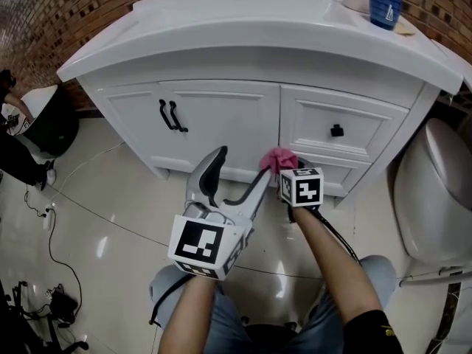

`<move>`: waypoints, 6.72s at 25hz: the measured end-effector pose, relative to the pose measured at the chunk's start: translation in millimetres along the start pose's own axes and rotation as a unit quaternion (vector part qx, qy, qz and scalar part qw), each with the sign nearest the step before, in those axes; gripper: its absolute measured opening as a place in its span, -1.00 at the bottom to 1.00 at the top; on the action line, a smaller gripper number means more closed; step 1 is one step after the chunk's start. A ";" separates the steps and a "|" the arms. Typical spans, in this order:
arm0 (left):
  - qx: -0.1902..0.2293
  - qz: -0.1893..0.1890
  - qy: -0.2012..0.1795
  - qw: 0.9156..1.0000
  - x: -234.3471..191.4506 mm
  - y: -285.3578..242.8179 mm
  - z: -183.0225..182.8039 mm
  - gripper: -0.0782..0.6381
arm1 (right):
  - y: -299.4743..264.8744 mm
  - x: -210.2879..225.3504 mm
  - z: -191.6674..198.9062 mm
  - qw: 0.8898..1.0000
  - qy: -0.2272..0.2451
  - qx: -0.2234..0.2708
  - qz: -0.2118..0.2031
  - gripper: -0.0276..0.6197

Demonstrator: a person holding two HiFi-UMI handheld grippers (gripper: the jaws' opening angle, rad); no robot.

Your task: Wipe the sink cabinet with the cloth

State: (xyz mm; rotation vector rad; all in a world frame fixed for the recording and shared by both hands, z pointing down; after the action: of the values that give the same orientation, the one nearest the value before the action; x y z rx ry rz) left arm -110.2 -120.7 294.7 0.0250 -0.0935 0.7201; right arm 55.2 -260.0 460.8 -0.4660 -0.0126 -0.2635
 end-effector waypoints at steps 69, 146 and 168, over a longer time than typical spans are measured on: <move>-0.077 0.113 -0.001 0.991 -18.1 -5.4 53.9 0.17 | 40.1 85.6 40.2 0.998 0.018 -0.050 0.025 -0.79; -0.044 0.085 0.024 0.995 -2.1 13.8 48.1 0.17 | 173.5 111.4 -12.0 0.979 -0.029 0.107 0.169 -0.79; 0.037 0.049 -0.018 0.998 59.9 77.3 2.8 0.07 | 326.4 42.6 -22.0 0.942 -0.005 0.285 0.177 -0.79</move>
State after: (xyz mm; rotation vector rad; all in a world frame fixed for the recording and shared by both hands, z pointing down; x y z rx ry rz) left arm -116.6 -23.4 302.4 0.1056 -0.1031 0.8218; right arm 178.2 0.3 299.8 0.1117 -0.0149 0.1014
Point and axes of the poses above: the fingertips, and each gripper's own axes: y backward along the fingers, x to its right, z out of its underside, the point moved 10 cm from there along y, backward along the fingers, and after that the axes turned 11 degrees about z, right-handed, at the moved point
